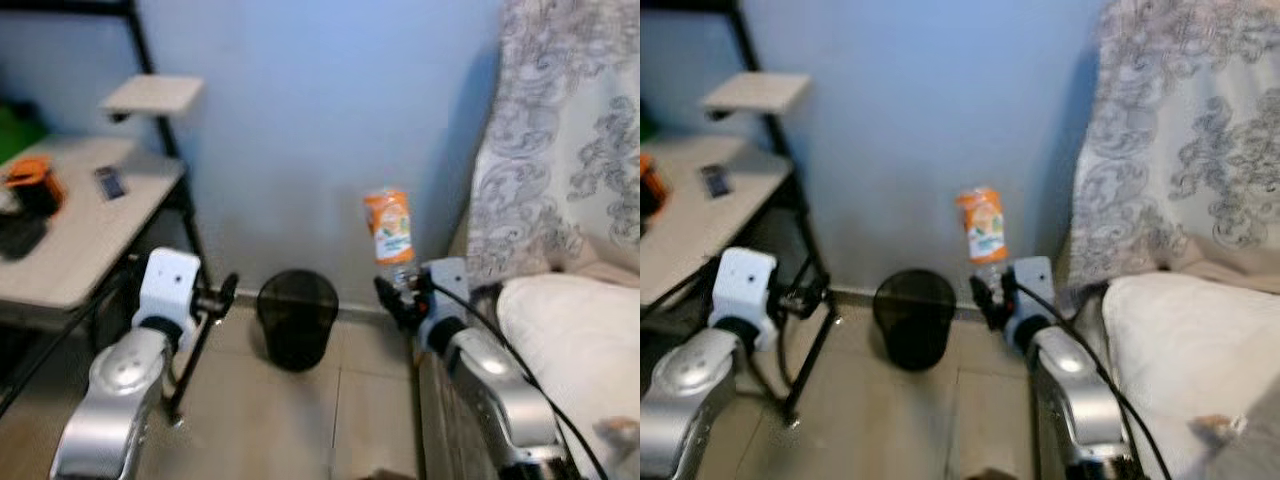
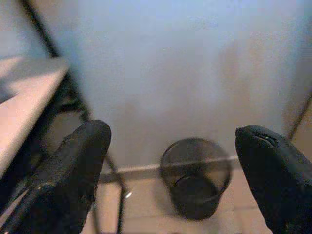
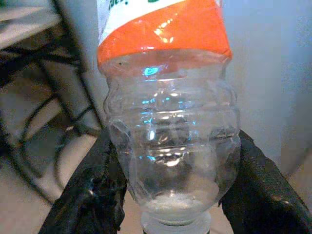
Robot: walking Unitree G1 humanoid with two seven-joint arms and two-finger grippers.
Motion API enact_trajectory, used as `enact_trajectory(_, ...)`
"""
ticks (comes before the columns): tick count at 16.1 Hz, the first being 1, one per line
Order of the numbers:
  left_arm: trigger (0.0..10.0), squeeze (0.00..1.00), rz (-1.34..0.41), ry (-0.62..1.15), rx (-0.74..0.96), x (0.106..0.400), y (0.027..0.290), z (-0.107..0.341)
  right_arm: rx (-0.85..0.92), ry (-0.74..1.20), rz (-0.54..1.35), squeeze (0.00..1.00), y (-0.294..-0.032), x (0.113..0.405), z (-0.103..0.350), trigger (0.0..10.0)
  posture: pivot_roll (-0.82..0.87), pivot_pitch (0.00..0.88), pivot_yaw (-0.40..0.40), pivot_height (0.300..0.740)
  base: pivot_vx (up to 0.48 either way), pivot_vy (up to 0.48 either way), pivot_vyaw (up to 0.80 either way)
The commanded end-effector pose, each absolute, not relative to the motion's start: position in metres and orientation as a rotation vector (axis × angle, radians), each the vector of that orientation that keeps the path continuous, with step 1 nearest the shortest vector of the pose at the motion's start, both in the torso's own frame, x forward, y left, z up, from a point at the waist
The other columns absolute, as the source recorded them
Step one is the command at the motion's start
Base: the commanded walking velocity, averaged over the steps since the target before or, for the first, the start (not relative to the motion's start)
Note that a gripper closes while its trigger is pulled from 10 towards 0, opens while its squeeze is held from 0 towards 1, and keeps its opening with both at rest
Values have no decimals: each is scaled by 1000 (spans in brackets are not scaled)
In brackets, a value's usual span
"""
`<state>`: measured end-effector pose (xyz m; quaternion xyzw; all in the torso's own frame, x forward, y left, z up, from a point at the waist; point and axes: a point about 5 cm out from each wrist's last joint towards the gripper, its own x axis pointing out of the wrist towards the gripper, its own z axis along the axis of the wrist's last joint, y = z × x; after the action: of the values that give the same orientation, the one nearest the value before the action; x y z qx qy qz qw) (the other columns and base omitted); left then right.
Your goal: Clean up the room
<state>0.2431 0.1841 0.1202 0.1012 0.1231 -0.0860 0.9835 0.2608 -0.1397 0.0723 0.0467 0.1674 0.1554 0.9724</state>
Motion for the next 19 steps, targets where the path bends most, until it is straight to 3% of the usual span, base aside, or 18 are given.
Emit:
enact_trajectory(1,10000,0,-181,236,221,243,185,124,82,322,297,0,-143,263,74,10000,29,0,-12,740,405,0,0)
enact_trajectory(15,10000,0,-224,232,253,234,182,127,-6,287,333,0,-149,257,82,10000,49,0,-25,740,408,0,0)
enact_trajectory(19,10000,0,-309,258,278,237,177,119,-6,310,336,0,-157,257,75,10000,25,0,-6,740,285,0,600)
